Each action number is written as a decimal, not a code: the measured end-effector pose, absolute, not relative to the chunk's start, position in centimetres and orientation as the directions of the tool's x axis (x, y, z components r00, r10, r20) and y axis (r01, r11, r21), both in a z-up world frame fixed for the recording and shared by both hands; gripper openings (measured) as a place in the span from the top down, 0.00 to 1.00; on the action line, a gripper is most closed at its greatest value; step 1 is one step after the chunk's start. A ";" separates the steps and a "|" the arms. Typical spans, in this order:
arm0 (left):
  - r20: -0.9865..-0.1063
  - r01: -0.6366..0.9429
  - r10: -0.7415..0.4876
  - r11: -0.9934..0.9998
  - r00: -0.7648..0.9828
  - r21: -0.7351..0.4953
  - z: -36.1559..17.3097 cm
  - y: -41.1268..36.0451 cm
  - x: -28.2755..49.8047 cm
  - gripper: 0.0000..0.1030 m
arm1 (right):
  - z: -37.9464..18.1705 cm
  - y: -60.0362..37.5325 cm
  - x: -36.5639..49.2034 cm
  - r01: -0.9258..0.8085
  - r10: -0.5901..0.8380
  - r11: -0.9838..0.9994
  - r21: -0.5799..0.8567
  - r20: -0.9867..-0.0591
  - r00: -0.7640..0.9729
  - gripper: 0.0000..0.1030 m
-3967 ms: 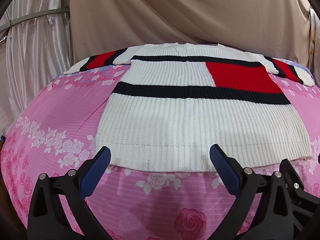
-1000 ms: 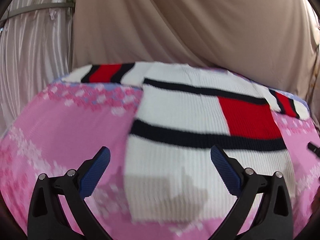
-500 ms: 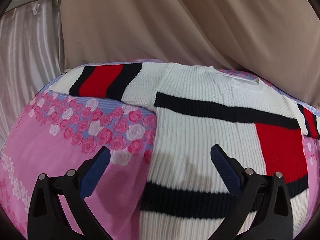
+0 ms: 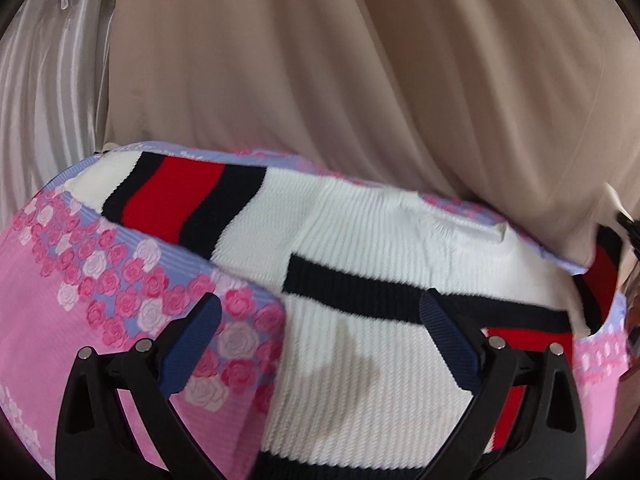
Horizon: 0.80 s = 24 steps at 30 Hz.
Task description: Fold small clothes
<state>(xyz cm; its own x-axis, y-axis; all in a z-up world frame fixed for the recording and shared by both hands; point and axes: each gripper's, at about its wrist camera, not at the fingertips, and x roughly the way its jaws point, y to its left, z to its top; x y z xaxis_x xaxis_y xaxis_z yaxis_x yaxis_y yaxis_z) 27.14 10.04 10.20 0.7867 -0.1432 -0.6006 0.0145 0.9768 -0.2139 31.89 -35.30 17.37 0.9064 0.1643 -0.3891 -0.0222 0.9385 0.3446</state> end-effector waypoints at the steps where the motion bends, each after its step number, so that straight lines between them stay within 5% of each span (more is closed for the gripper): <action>1: -0.594 0.032 -0.176 0.969 0.785 -0.245 10.4 9.9 27.5 0.05 | 16.9 -31.1 33.0 -0.114 0.247 0.939 0.326 -0.404 0.881 0.87; 3: -0.591 0.059 -0.248 0.946 0.767 -0.320 10.5 9.6 28.6 0.05 | 14.1 -22.9 35.1 -0.239 0.341 0.934 0.265 -0.467 0.816 0.82; 4: -0.587 0.080 -0.294 0.929 0.755 -0.362 10.2 9.4 29.2 0.05 | 12.2 -19.8 36.0 -0.265 0.349 0.936 0.231 -0.508 0.787 0.66; 5: -0.593 0.084 -0.326 0.914 0.737 -0.398 9.8 9.1 30.2 0.05 | 10.3 -17.5 36.8 -0.272 0.335 0.942 0.195 -0.549 0.766 0.60; 8: -0.624 0.078 -0.419 0.864 0.660 -0.497 7.6 8.4 33.3 0.05 | 6.3 -14.7 36.4 -0.283 0.297 0.951 0.126 -0.629 0.718 0.61; 12: -0.662 0.019 -0.483 0.816 0.573 -0.578 4.0 8.3 36.2 0.05 | 7.0 -19.4 32.7 -0.189 0.233 0.972 0.137 -0.620 0.749 0.57; 16: -0.663 -0.026 -0.510 0.782 0.549 -0.623 2.1 7.8 37.4 0.06 | 7.6 -27.4 28.8 0.013 0.064 0.992 0.123 -0.602 0.796 0.36; 19: -0.636 0.016 -0.532 0.774 0.559 -0.633 2.6 6.6 38.3 0.06 | 7.4 -32.9 28.9 0.183 -0.035 0.968 0.170 -0.634 0.773 0.34; 22: -0.616 0.060 -0.551 0.771 0.563 -0.634 2.9 4.6 39.6 0.11 | 6.3 -36.1 30.4 0.232 0.023 0.927 0.293 -0.664 0.747 0.34; 24: -0.633 0.085 -0.549 0.787 0.546 -0.611 2.6 3.0 40.7 0.30 | 5.6 -37.3 31.6 0.244 0.051 0.914 0.325 -0.687 0.725 0.34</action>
<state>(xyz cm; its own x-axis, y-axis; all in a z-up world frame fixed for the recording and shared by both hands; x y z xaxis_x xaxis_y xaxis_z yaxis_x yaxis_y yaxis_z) 40.74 3.02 2.62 0.5460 -0.5493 -0.6325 0.0848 0.7874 -0.6106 31.60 -37.30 5.63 0.7249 0.0507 -0.6870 0.2437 0.9139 0.3246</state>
